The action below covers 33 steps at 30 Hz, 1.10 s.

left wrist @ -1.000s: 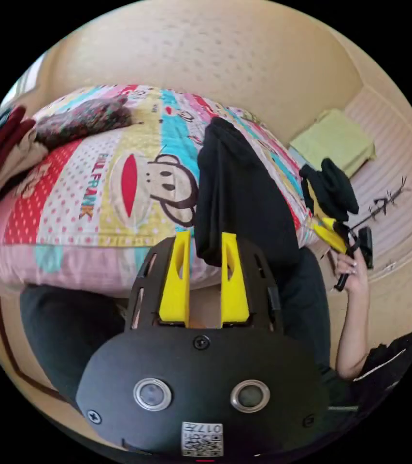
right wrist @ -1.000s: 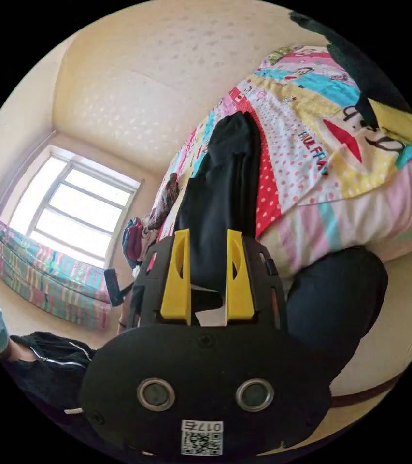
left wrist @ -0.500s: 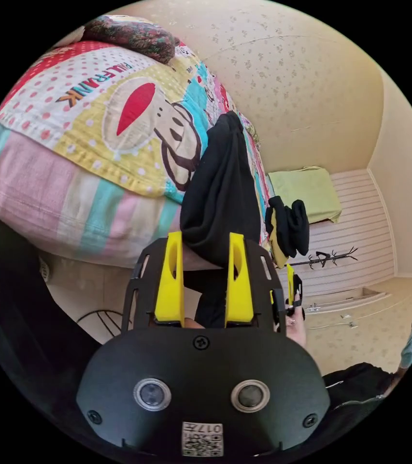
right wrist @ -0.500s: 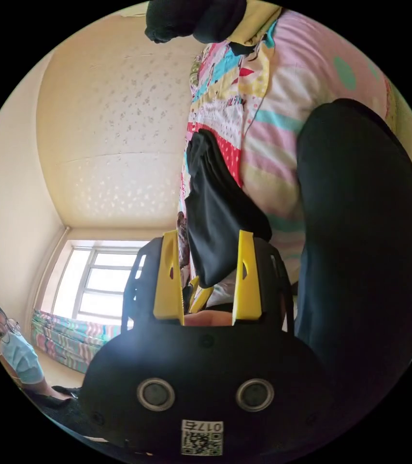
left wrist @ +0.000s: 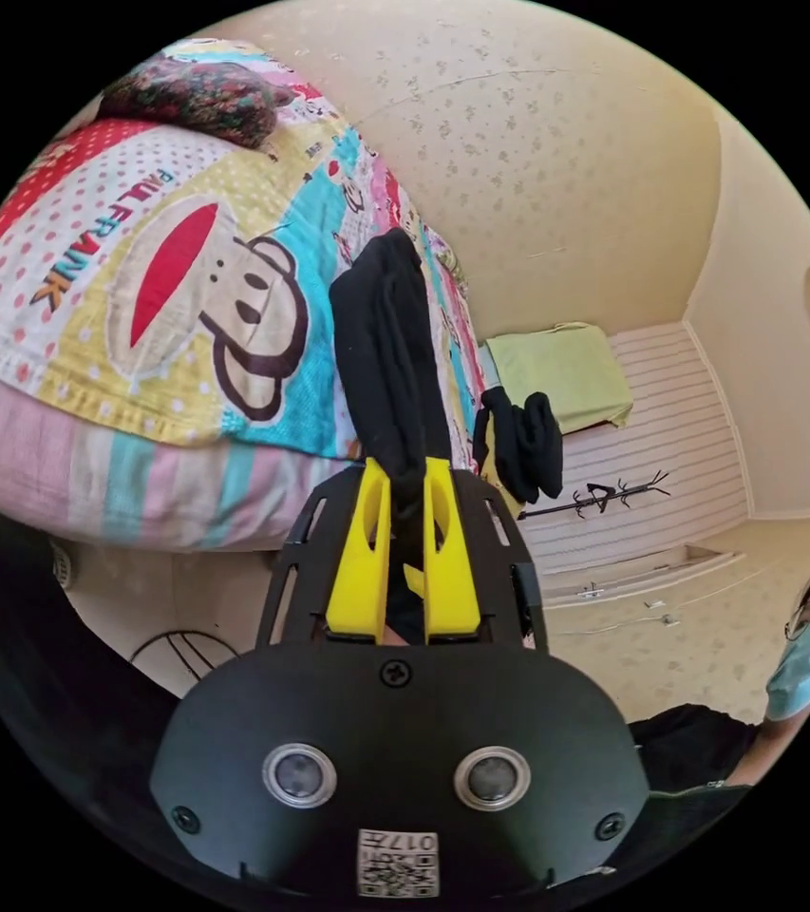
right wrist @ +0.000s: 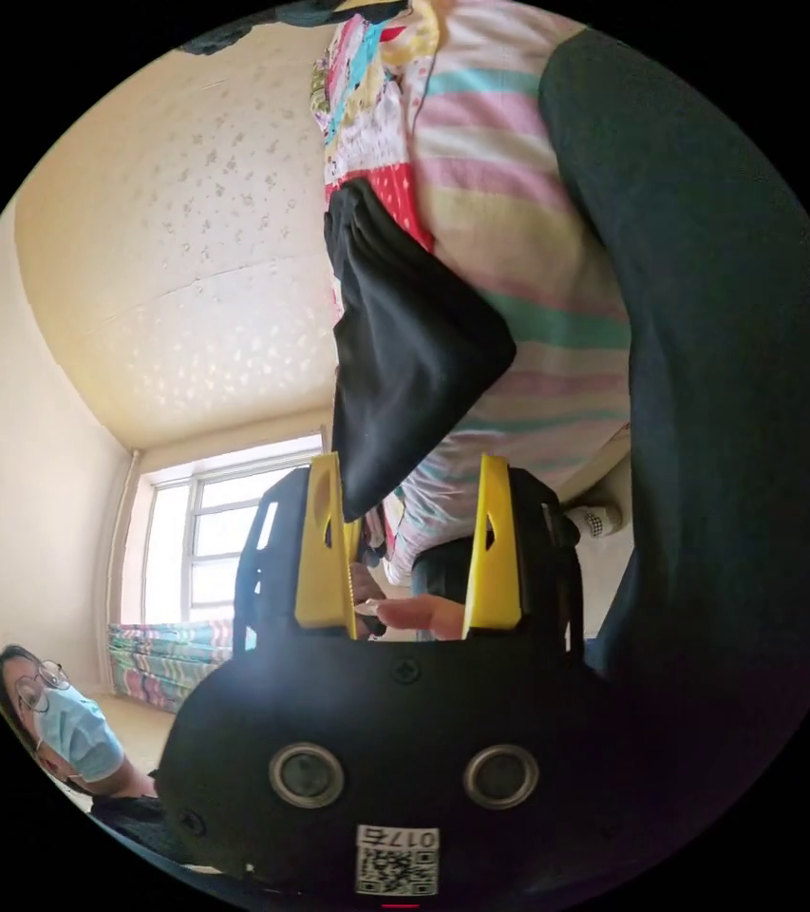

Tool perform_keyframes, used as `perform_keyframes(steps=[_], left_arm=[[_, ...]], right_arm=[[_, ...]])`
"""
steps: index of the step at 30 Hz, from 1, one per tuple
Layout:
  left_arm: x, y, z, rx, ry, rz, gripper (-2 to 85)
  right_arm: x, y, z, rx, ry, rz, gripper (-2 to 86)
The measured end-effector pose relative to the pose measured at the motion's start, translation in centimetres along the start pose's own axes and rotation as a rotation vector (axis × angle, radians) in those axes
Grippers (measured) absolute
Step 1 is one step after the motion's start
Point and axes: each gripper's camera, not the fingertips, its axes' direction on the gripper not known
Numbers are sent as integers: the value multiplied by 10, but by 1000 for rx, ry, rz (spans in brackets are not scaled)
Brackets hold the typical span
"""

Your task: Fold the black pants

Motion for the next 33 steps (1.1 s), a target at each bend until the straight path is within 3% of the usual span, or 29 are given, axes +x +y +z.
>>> perform_keyframes(steps=[5,10,18,23,33], left_arm=[[4,-1,-16,1,52,20,62],[0,10,-28,-12,37,49,63],[32,39,-71,-16,7,238,60],[67,79,-120,-27,53,380,61],[77,221,-211,-194,68,426,71]], right_arm=[[2,-10,-9,87,51,-61,140],[2,0,-10,51,105,-131,72],[-104,57,-31,-25,185,-620,29],[-170,117,-46,-121,253,-807,22],[-160,265,-81,-355,285,-823,20]])
